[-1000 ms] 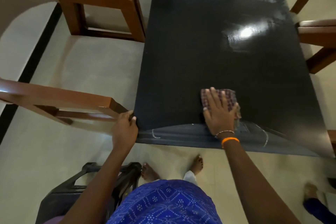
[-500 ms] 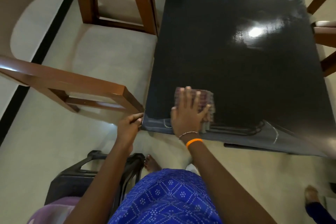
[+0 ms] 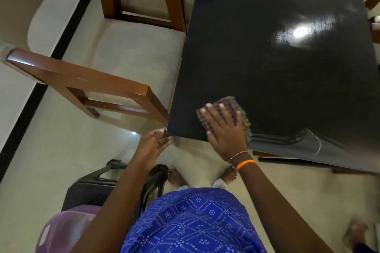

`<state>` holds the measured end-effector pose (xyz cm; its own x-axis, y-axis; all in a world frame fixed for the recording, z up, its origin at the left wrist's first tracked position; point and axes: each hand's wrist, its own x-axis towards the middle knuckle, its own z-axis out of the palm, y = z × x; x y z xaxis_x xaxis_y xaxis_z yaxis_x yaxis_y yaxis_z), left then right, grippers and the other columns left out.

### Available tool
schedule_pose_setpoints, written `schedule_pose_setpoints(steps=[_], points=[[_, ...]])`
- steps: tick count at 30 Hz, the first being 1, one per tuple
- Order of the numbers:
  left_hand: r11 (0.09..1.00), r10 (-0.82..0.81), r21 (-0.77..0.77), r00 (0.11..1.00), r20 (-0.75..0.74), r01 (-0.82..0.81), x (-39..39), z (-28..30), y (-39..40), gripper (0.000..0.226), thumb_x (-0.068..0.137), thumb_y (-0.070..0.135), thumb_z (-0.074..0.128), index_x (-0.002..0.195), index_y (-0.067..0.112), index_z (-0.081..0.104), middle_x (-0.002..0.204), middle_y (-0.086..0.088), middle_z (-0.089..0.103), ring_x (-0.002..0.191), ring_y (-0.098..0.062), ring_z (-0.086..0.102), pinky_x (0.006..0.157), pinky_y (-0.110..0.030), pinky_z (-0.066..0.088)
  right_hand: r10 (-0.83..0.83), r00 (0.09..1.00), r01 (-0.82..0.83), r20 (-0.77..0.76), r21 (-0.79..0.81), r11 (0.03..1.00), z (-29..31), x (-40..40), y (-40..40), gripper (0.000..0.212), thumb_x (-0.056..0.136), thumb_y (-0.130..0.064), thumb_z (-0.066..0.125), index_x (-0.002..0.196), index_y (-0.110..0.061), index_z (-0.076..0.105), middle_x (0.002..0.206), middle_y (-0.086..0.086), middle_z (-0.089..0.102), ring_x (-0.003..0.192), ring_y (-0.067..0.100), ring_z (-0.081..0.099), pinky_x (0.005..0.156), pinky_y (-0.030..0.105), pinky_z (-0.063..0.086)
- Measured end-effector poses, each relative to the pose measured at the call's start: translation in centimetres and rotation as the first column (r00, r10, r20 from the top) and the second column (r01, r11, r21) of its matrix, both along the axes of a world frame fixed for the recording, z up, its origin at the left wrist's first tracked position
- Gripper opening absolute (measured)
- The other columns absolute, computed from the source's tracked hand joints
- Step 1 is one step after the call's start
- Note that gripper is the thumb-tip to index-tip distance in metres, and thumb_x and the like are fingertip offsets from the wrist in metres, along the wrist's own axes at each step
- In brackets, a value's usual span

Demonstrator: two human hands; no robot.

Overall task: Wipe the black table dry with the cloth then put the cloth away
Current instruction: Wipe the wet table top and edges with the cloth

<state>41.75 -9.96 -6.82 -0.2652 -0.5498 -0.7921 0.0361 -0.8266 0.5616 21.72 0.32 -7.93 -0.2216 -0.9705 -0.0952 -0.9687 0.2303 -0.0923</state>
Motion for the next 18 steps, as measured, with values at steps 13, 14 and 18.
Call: schedule_pose_setpoints(steps=[13,14,18], points=[[0.999,-0.022,0.026,0.997,-0.069,0.024,0.8,-0.3,0.3,0.017,0.095,0.004,0.043,0.100,0.004,0.060,0.097,-0.010,0.065,0.093,-0.018,0.063,0.082,-0.024,0.054,-0.689,0.725,0.687,0.009,0.055,0.724,0.5,1.2,1.3,0.074,0.077,-0.042,0.023,0.148,-0.023,0.017,0.157,0.004,0.019,0.143,0.034,0.019,0.104,0.068,0.018],[0.999,-0.011,0.035,0.997,-0.071,0.014,0.8,-0.5,0.4,0.020,0.095,0.003,0.041,0.104,0.002,0.059,0.096,-0.010,0.065,0.093,-0.017,0.063,0.082,-0.025,0.055,-0.641,0.767,0.640,0.010,0.056,0.767,0.5,2.6,0.3,0.075,0.076,-0.042,0.026,0.148,-0.022,0.019,0.156,0.006,0.021,0.142,0.035,0.021,0.103,0.068,0.020],[0.998,-0.011,0.068,0.999,-0.050,0.015,0.9,-1.2,1.0,0.031,0.096,0.002,0.034,0.120,0.003,0.054,0.101,-0.008,0.065,0.095,-0.017,0.062,0.083,-0.029,0.048,-0.306,0.951,0.303,0.049,0.048,0.952,0.7,9.0,-3.1,0.076,0.074,-0.042,0.032,0.147,-0.022,0.024,0.155,0.006,0.024,0.141,0.035,0.024,0.102,0.067,0.019]])
